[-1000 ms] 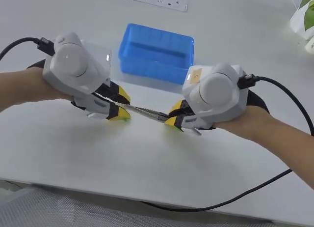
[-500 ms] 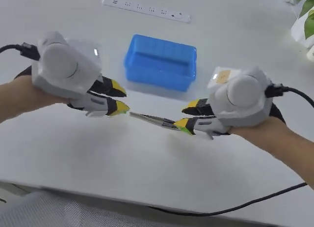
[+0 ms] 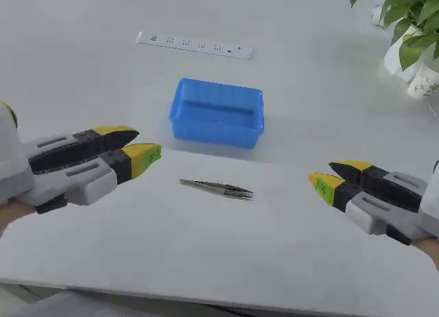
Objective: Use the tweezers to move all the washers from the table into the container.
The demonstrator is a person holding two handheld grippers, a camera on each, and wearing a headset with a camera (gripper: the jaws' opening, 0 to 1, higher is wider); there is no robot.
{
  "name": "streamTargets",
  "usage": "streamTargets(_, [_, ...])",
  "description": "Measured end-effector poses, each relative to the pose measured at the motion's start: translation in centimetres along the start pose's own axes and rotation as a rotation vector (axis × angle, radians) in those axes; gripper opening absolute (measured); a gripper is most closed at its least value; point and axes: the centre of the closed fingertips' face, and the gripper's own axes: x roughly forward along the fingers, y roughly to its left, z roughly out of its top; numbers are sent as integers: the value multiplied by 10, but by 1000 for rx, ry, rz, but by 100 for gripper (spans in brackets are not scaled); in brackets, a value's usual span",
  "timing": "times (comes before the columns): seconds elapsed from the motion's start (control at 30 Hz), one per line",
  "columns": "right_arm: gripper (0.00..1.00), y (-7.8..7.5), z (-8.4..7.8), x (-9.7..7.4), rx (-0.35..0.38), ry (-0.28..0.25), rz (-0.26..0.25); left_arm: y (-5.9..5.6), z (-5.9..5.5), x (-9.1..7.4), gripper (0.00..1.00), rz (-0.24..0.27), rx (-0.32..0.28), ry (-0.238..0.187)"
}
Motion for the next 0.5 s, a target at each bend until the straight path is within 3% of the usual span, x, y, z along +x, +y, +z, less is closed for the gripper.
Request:
streamTargets(0.07, [29,2,2,-10,1,-15,-22,-12,-2,-6,38,-16,6,3])
streamTargets(0.13, [30,9,2,-22,37,-25,-31,-28,-8,-11,44,-51,32,38])
streamTargets(0.27, [35,22,4,-34,89,-61,-66,-48,-19,-18,44,-66,179,120])
streamTargets(0.4, [41,37,7,-41,110,-88,-87,-60,-22,-20,50,-67,172,119])
streamTargets(0.5, [41,47,13,-40,40,-95,-83,-61,-25,-22,54,-51,153,118])
